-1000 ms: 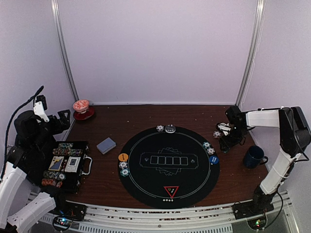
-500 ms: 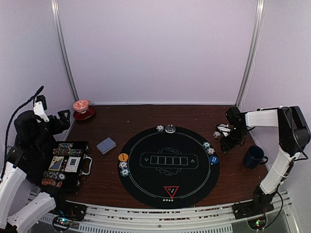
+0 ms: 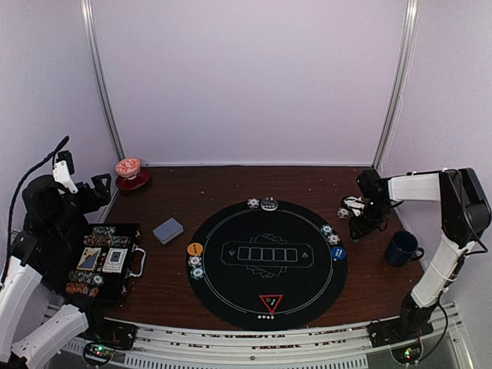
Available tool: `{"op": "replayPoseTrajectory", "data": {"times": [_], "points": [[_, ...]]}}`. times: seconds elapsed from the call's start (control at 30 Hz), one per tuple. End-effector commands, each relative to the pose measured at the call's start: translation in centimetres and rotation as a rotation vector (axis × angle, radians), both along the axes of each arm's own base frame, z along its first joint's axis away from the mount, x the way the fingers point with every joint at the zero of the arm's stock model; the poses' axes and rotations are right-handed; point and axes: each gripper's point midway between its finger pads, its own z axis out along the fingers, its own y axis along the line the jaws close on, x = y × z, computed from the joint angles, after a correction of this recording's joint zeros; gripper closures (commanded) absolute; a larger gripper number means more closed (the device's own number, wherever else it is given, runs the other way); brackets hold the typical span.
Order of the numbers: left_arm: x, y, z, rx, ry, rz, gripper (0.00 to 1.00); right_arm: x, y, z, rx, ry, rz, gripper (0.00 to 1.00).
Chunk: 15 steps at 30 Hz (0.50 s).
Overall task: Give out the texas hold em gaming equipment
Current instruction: Pick up the pile of poker chips from the pile of poker chips.
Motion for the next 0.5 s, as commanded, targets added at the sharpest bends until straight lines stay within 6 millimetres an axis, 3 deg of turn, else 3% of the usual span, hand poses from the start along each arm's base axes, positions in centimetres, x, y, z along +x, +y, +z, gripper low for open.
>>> {"op": "replayPoseTrajectory", "data": {"times": [0.0, 0.27, 0.47], "points": [[0.1, 0.2, 1.2, -0.015, -0.052, 0.009, 0.02, 0.5, -0.3, 1.8, 0.002, -0.053, -0.017, 0.68], [0.1, 0.4, 1.1, -0.018, -0.052, 0.016, 0.02, 1.4, 1.6, 5.4, 0.039, -0.15, 0.014, 0.68], [0.2, 0.4, 0.9, -0.017, -0.044, 0.018, 0.02, 2.9, 6.4, 9.2, 0.082, -0.236, 0.083, 0.68]]}}
